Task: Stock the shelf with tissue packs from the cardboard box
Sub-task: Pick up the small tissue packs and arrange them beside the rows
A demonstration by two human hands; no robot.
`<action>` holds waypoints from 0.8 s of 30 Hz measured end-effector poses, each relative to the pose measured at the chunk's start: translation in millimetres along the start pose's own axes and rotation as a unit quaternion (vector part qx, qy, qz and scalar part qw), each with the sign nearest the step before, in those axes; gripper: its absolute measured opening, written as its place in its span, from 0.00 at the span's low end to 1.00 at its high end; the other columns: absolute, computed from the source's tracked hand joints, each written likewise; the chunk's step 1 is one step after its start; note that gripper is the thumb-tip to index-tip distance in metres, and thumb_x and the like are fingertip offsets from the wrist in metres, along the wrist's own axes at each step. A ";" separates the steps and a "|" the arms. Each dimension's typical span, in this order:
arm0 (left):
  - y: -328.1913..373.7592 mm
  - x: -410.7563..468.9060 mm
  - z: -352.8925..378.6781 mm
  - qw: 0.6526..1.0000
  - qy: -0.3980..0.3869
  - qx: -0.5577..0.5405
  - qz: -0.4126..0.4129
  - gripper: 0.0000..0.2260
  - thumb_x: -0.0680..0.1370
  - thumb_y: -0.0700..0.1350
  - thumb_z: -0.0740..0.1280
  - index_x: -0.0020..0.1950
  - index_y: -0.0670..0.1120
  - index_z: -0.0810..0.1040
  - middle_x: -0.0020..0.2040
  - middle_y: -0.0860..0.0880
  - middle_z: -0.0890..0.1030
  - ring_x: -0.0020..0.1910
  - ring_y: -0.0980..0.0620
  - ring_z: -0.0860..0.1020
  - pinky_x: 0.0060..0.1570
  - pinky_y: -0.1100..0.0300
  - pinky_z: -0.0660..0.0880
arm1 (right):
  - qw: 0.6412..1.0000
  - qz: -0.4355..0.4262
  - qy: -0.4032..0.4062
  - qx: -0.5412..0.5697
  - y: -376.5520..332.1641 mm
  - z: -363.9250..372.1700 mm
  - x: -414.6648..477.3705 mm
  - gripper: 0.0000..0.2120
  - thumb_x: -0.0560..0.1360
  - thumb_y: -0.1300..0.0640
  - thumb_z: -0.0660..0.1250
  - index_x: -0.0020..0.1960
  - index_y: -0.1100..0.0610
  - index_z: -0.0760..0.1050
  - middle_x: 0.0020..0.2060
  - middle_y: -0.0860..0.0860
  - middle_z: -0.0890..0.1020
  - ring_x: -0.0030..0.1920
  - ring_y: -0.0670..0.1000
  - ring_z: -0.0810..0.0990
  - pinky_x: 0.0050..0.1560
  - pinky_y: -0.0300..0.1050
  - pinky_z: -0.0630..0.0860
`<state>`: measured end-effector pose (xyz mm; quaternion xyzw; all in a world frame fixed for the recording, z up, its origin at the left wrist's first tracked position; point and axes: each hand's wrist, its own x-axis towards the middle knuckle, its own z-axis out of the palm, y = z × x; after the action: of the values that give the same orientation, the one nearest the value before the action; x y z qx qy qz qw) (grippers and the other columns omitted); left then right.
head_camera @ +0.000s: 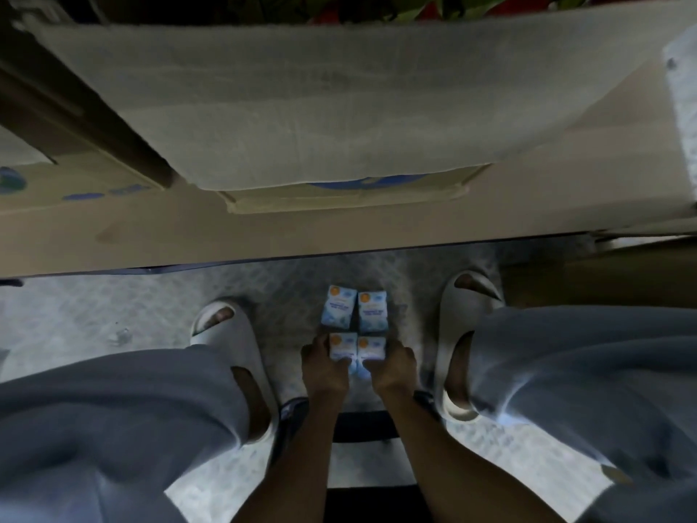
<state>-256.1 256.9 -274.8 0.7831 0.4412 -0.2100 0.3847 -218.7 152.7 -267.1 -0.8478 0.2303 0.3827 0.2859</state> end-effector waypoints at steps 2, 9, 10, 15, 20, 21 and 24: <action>0.6 -1.4 -0.1 1.000 0.023 -0.007 0.002 0.18 0.68 0.39 0.74 0.58 0.41 0.78 0.53 0.40 0.82 0.53 0.40 0.77 0.45 0.59 0.69 | 1.000 0.002 -0.001 0.011 3.4 0.1 1.4 0.19 0.68 0.56 0.74 0.58 0.57 0.76 0.54 0.59 0.79 0.54 0.58 0.79 0.49 0.42 0.74; 0.0 -13.4 -3.1 0.993 0.059 -0.104 -0.012 0.16 0.68 0.34 0.73 0.53 0.45 0.79 0.48 0.45 0.84 0.48 0.44 0.82 0.47 0.58 0.76 | 0.998 0.011 0.007 0.068 13.7 -3.5 2.4 0.19 0.65 0.60 0.78 0.55 0.59 0.78 0.51 0.58 0.83 0.52 0.57 0.81 0.48 0.43 0.76; -1.0 -13.6 -2.4 0.992 0.056 -0.115 -0.011 0.17 0.67 0.34 0.73 0.54 0.45 0.79 0.48 0.45 0.85 0.48 0.45 0.82 0.47 0.60 0.75 | 0.997 0.011 0.008 0.079 14.1 -4.4 2.4 0.19 0.66 0.61 0.77 0.55 0.59 0.78 0.51 0.57 0.83 0.52 0.57 0.81 0.48 0.42 0.76; -0.8 -15.9 -3.1 0.986 0.045 -0.158 -0.017 0.17 0.68 0.33 0.74 0.55 0.45 0.79 0.49 0.47 0.84 0.49 0.48 0.81 0.51 0.59 0.76 | 0.995 -0.004 0.015 0.094 9.0 -10.5 -0.5 0.18 0.67 0.60 0.77 0.55 0.60 0.78 0.51 0.57 0.84 0.52 0.57 0.81 0.47 0.41 0.75; 11.7 -25.0 -17.3 0.974 0.058 -0.220 0.002 0.16 0.69 0.29 0.72 0.53 0.44 0.78 0.47 0.50 0.80 0.48 0.52 0.78 0.48 0.62 0.73 | 0.994 -0.024 0.022 0.109 -3.9 -18.4 -11.6 0.18 0.67 0.58 0.77 0.54 0.60 0.77 0.51 0.57 0.84 0.52 0.57 0.82 0.47 0.43 0.76; 15.4 -27.2 -22.3 0.971 0.056 -0.230 0.008 0.16 0.70 0.29 0.71 0.53 0.44 0.77 0.47 0.50 0.80 0.48 0.52 0.78 0.48 0.62 0.73 | 0.993 -0.030 0.023 0.115 -8.2 -21.0 -14.9 0.17 0.68 0.59 0.76 0.54 0.60 0.77 0.51 0.57 0.84 0.52 0.57 0.82 0.46 0.42 0.76; 24.2 -30.9 -35.9 0.965 0.047 -0.258 0.032 0.16 0.72 0.29 0.69 0.56 0.43 0.76 0.50 0.47 0.80 0.50 0.49 0.79 0.49 0.59 0.74 | 0.983 -0.073 0.041 0.163 -20.9 -31.5 -24.7 0.17 0.68 0.61 0.76 0.54 0.60 0.75 0.50 0.57 0.83 0.51 0.57 0.81 0.48 0.48 0.78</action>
<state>-252.0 261.2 -221.9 0.6800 0.4727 -0.0399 0.5591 -204.6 151.4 -224.2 -0.8196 0.2383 0.2829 0.4376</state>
